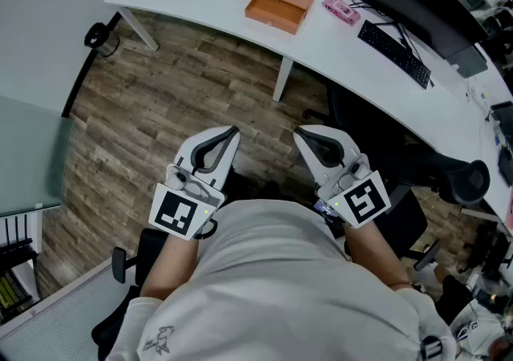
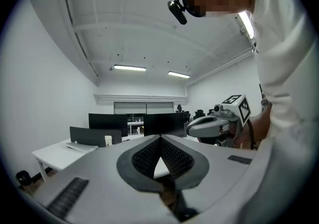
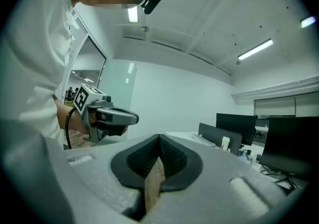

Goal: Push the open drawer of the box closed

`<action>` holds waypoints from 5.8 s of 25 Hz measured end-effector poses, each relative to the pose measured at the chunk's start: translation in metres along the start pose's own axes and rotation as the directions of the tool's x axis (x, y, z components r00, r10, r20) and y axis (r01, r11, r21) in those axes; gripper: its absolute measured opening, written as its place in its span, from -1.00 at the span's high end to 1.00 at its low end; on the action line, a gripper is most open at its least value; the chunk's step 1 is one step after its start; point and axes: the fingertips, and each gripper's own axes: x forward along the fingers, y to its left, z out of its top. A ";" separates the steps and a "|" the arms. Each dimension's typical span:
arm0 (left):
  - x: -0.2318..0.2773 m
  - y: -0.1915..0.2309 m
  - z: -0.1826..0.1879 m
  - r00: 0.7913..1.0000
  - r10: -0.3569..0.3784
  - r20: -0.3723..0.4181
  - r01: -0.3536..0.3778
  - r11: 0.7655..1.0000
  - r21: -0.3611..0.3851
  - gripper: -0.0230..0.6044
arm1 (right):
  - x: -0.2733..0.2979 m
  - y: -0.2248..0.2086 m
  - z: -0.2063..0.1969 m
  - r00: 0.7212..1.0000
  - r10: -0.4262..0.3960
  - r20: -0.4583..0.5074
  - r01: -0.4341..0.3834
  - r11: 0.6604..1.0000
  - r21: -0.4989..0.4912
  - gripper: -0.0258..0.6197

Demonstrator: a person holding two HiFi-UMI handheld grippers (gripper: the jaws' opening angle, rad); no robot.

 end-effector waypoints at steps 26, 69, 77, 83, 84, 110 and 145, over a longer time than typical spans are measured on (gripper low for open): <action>-0.036 0.187 0.008 0.991 -0.129 0.026 0.129 0.991 -0.019 0.93 | 0.179 -0.003 0.041 0.993 -0.114 -0.025 0.113 0.993 -0.025 0.91; 0.206 0.310 -0.032 0.961 -0.261 -0.090 0.258 0.965 -0.038 0.93 | 0.259 -0.253 -0.041 0.970 -0.233 -0.069 0.237 0.970 0.063 0.91; 0.275 0.303 -0.021 0.940 -0.324 -0.110 0.325 0.946 -0.013 0.93 | 0.243 -0.311 -0.035 0.952 -0.290 -0.094 0.299 0.948 0.104 0.91; 0.312 0.308 -0.020 0.911 -0.399 -0.103 0.400 0.916 -0.011 0.93 | 0.240 -0.334 -0.042 0.928 -0.356 -0.113 0.369 0.921 0.128 0.91; 0.318 0.309 -0.020 0.905 -0.414 -0.102 0.415 0.910 -0.013 0.93 | 0.240 -0.339 -0.044 0.922 -0.370 -0.116 0.384 0.914 0.132 0.91; 0.406 0.406 -0.050 0.780 -0.601 -0.173 0.603 0.796 -0.045 0.93 | 0.321 -0.408 -0.091 0.810 -0.526 -0.259 0.574 0.802 0.168 0.91; 0.468 0.441 -0.203 0.605 -0.747 -0.276 0.726 0.660 -0.195 0.93 | 0.379 -0.434 -0.276 0.720 -0.483 -0.497 0.668 0.677 0.309 0.79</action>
